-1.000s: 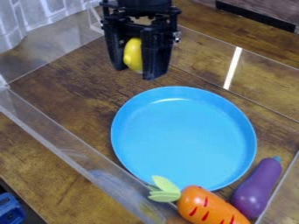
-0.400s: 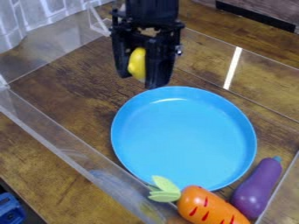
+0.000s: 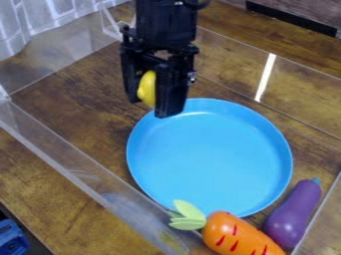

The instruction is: Put the lemon on the blue tray

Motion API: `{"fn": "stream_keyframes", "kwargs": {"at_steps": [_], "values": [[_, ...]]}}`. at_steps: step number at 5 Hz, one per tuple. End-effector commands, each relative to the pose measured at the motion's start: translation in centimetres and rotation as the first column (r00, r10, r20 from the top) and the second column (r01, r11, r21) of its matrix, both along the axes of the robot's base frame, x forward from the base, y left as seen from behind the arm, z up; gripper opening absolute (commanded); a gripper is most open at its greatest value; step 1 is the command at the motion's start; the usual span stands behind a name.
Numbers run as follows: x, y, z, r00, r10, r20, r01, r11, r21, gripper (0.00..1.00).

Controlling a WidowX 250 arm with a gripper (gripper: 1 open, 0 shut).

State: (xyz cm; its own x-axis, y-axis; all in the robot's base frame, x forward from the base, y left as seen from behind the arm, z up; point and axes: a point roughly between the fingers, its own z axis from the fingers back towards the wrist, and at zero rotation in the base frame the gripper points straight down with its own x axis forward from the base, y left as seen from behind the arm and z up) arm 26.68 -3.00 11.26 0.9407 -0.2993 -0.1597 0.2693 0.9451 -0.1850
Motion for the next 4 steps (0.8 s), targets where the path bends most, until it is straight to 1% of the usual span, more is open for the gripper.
{"fn": "stream_keyframes", "kwargs": {"at_steps": [1, 2, 3, 4], "values": [[-0.4, -0.4, 2.0, 0.998, -0.037, 0.047, 0.037, 0.999, 0.0, 0.0], [0.2, -1.1, 3.0, 0.995, -0.086, 0.053, 0.086, 0.996, -0.002, 0.0], [1.6, -1.8, 4.0, 0.988, -0.137, 0.069, 0.137, 0.991, 0.009, 0.0], [1.1, -1.5, 2.6, 0.991, -0.113, 0.065, 0.112, 0.994, 0.012, 0.0]]}}
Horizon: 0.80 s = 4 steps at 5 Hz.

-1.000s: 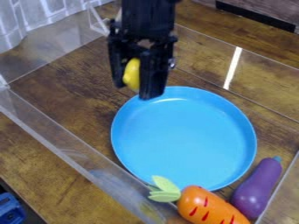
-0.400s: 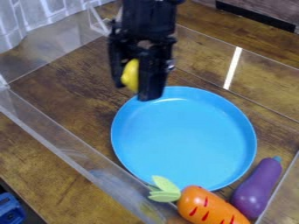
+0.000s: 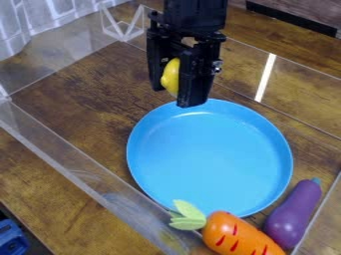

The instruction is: Put the lemon on the blue tray

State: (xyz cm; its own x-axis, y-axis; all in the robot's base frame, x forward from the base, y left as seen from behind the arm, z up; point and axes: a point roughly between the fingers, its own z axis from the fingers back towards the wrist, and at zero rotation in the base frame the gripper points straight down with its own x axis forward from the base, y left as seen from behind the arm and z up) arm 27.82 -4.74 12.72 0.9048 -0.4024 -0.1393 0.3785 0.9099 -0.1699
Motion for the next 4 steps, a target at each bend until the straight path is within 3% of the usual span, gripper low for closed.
{"fn": "stream_keyframes", "kwargs": {"at_steps": [1, 2, 4], "values": [[-0.9, 0.0, 0.2, 0.999, 0.033, 0.033, -0.033, 0.999, 0.002, 0.0], [-1.9, -1.3, -1.6, 1.0, -0.009, 0.026, 0.009, 1.0, 0.012, 0.0], [-2.4, -4.2, -5.5, 0.994, -0.111, 0.004, 0.111, 0.992, 0.054, 0.0]]}}
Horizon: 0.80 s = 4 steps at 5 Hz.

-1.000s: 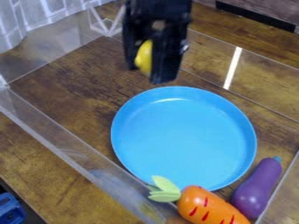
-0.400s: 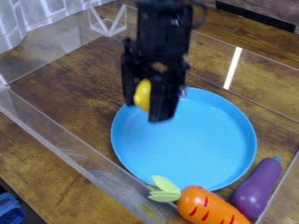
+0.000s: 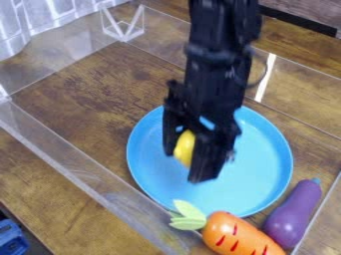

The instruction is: Put the lemon on the blue tray

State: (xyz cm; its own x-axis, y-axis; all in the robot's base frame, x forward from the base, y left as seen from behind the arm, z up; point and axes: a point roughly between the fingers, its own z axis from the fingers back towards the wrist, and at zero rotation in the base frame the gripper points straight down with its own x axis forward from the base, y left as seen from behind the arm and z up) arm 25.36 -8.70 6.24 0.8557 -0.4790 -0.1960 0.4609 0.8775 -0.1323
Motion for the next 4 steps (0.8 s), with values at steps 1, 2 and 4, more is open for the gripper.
{"fn": "stream_keyframes", "kwargs": {"at_steps": [1, 2, 4], "values": [[0.6, 0.9, 1.1, 0.997, -0.049, 0.057, 0.049, 0.999, 0.002, 0.0], [1.5, 2.2, 1.0, 0.997, -0.049, 0.062, 0.049, 0.999, 0.012, 0.0], [2.7, 4.1, -0.1, 0.996, -0.054, 0.077, 0.055, 0.998, -0.004, 0.0]]}}
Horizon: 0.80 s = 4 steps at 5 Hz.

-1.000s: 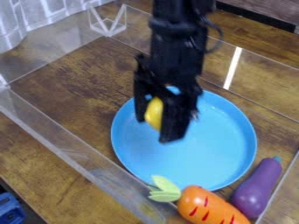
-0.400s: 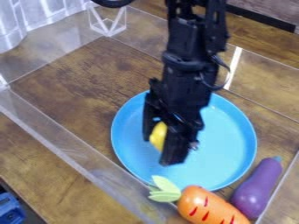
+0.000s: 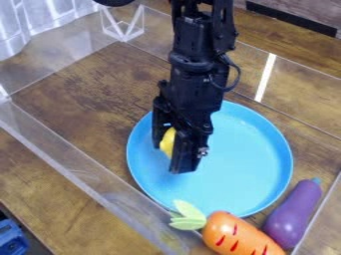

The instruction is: Put the lemon on the blue tray

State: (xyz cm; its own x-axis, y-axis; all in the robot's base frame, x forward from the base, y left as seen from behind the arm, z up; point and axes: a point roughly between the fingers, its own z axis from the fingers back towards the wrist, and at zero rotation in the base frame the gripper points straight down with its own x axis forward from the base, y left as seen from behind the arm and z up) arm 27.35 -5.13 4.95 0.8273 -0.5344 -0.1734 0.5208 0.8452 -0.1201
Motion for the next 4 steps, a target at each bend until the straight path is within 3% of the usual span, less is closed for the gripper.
{"fn": "stream_keyframes", "kwargs": {"at_steps": [1, 2, 4], "values": [[0.8, 0.7, 1.7, 0.999, 0.012, 0.051, -0.01, 1.0, -0.025, 0.0], [1.0, 0.9, 2.3, 0.999, 0.01, 0.053, -0.008, 0.999, -0.041, 0.0], [1.5, -1.7, 0.8, 0.991, -0.117, 0.065, 0.122, 0.99, -0.072, 0.0]]}}
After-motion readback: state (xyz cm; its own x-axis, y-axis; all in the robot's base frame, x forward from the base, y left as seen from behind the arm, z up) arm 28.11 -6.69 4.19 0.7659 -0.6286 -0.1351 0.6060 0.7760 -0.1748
